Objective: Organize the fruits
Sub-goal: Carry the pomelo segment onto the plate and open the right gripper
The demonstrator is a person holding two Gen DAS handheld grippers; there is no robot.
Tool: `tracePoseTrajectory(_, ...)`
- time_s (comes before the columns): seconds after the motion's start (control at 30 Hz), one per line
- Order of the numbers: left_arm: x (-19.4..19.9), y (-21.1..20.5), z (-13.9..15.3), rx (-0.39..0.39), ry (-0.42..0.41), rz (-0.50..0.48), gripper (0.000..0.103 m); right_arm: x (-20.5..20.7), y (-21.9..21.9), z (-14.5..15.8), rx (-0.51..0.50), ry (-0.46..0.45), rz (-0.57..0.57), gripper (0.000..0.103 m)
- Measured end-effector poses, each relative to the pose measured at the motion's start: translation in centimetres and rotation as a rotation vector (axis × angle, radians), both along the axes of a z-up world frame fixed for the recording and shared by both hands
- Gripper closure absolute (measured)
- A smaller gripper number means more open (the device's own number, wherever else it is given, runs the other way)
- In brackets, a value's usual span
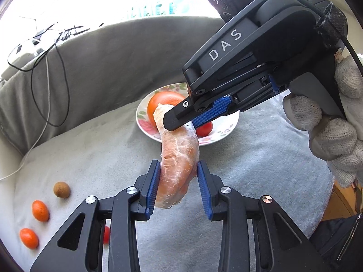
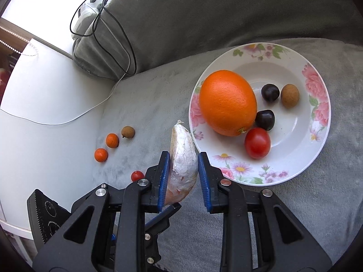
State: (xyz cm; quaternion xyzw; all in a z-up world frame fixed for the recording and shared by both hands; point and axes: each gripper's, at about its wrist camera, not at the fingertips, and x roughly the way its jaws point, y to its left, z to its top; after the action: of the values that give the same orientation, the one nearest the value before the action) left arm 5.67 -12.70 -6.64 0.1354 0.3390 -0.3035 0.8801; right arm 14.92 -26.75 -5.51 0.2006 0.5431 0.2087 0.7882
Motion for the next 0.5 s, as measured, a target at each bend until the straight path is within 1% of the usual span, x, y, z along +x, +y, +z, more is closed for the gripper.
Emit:
tracePoseTrajectory(0.23, 0.6, -2.1, 0.9, -0.011, -0.017, -0.033, 0.071, 0.4, -3.0, 1.0, 0.002, -0.021, -0.037, 0.077)
tracePoseTrajectory(0.27, 1.7, -1.7, 0.6, -0.015, -0.016, -0.039, 0.071, 0.4, -3.4, 1.1, 0.001, -0.023, -0.042, 0.077)
tracePoseTrajectory(0.33, 2.1, -2.1, 0.6, -0.022, -0.017, -0.046, 0.071, 0.5, -4.2, 1.4, -0.002, -0.028, -0.051, 0.077)
tracePoseTrajectory(0.5, 2.5, -4.1, 1.3, -0.04, -0.018, -0.061, 0.071, 0.8, -6.1, 1.8, -0.008, -0.04, -0.075, 0.077)
